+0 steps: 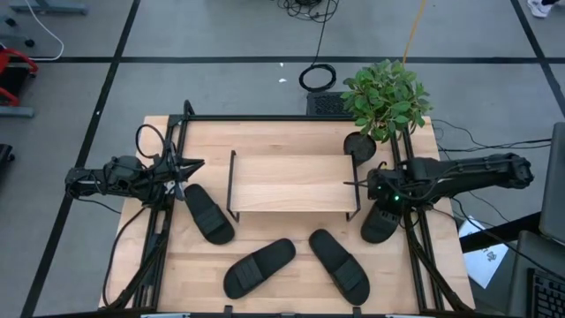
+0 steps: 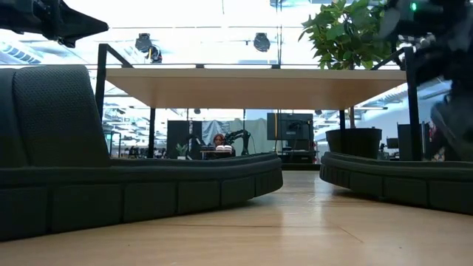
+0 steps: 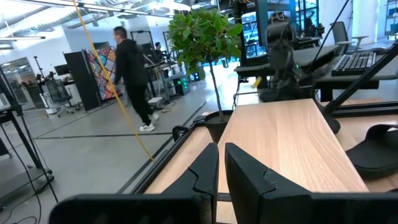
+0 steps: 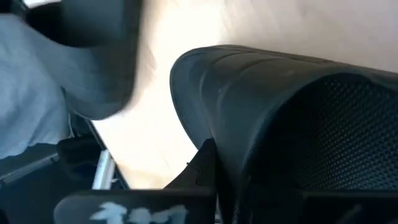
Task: Pick and place slides into the shelf
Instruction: Put the black slides on the shelf
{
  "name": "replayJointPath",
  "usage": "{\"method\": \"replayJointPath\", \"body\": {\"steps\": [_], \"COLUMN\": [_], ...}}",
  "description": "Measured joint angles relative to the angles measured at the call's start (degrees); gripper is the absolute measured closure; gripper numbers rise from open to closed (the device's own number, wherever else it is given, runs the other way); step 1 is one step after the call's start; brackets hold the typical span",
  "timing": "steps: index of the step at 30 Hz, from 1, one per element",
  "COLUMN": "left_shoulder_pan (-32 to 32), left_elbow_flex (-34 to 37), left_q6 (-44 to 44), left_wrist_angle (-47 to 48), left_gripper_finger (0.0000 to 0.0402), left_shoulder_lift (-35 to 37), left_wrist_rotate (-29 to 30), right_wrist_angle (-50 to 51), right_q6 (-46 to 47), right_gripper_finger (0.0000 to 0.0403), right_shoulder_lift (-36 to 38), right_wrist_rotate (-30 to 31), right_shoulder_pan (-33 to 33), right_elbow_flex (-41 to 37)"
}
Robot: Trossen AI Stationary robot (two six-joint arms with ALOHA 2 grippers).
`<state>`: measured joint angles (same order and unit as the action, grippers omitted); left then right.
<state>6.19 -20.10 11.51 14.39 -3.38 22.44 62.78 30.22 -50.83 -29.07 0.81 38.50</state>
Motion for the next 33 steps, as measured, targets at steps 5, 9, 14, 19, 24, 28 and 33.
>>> {"method": "replayJointPath", "body": {"steps": [5, 9, 14, 19, 24, 28, 33], "left_shoulder_pan": [-0.01, 0.00, -0.01, -0.02, -0.01, -0.02, -0.02], "left_elbow_flex": [0.00, -0.01, -0.02, -0.02, -0.02, -0.02, -0.02], "left_q6": [0.01, 0.00, 0.02, 0.06, 0.29, 0.31, 0.28], "left_wrist_angle": [0.00, 0.02, 0.00, 0.00, 0.00, 0.00, 0.00], "left_gripper_finger": [0.0364, 0.0364, 0.0364, 0.0364, 0.0364, 0.0364, 0.0364], "left_shoulder_lift": [0.00, 0.00, 0.00, 0.00, 0.00, 0.00, 0.00], "left_wrist_rotate": [0.00, 0.00, 0.00, 0.02, 0.04, 0.07, 0.07], "right_wrist_angle": [4.76, 9.53, 11.70, 11.31, 7.12, 3.88, 3.63], "right_q6": [1.95, 4.69, 7.34, 8.62, 8.53, 8.34, 8.26], "right_gripper_finger": [0.0401, 0.0401, 0.0402, 0.0402, 0.0402, 0.0402, 0.0402], "right_shoulder_lift": [0.00, -0.01, 0.01, 0.02, -0.51, -2.90, -6.19], "right_wrist_rotate": [-0.46, -0.95, -0.93, 1.77, 5.44, 4.95, 4.88], "right_shoulder_pan": [-1.82, -4.60, -9.17, -13.19, -16.72, -19.47, -22.49], "right_elbow_flex": [6.16, 10.69, 16.45, 21.43, 23.90, 23.91, 23.91]}}
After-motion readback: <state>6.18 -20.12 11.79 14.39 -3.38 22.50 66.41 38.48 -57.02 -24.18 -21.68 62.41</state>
